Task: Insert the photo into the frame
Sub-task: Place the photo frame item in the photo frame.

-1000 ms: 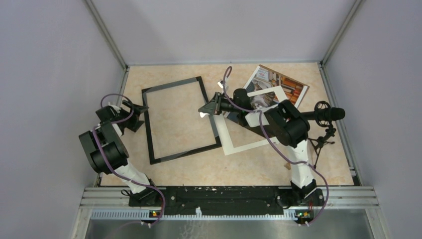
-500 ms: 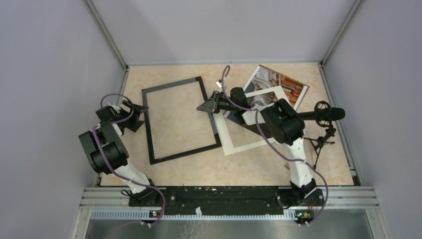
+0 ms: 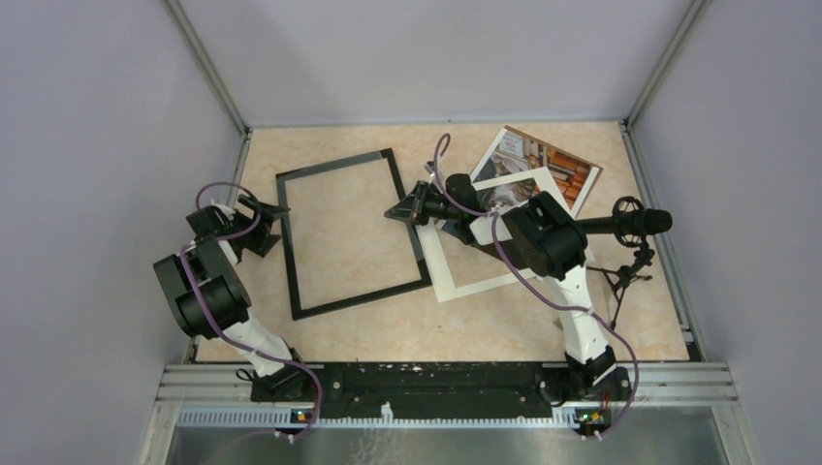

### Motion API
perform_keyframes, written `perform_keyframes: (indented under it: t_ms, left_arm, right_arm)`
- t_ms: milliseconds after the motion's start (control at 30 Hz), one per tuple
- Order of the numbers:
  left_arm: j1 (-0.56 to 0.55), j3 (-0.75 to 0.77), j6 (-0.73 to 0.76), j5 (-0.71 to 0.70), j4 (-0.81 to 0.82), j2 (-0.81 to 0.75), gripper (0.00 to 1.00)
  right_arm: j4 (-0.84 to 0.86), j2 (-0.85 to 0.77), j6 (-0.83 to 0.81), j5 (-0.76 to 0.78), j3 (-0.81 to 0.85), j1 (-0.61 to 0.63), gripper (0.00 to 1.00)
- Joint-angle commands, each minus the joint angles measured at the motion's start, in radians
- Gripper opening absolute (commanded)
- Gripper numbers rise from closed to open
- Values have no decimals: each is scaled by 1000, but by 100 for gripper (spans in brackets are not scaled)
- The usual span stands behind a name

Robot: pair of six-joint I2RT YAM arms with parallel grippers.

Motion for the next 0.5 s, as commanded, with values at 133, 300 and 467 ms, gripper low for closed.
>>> perform_keyframes:
  t_ms: [133,300,467]
  left_arm:
    - [2,-8,-6,24,23,-42,98]
    - [2,-11,-6,22,23,-45,98]
    - [2,-11,-7,23,23,-47,98]
  right_arm:
    - [59,1,84,52,-4,14,0]
    - [41,-2,134,74,-8,22,0]
    - [38,-8,206,107,-19,28,0]
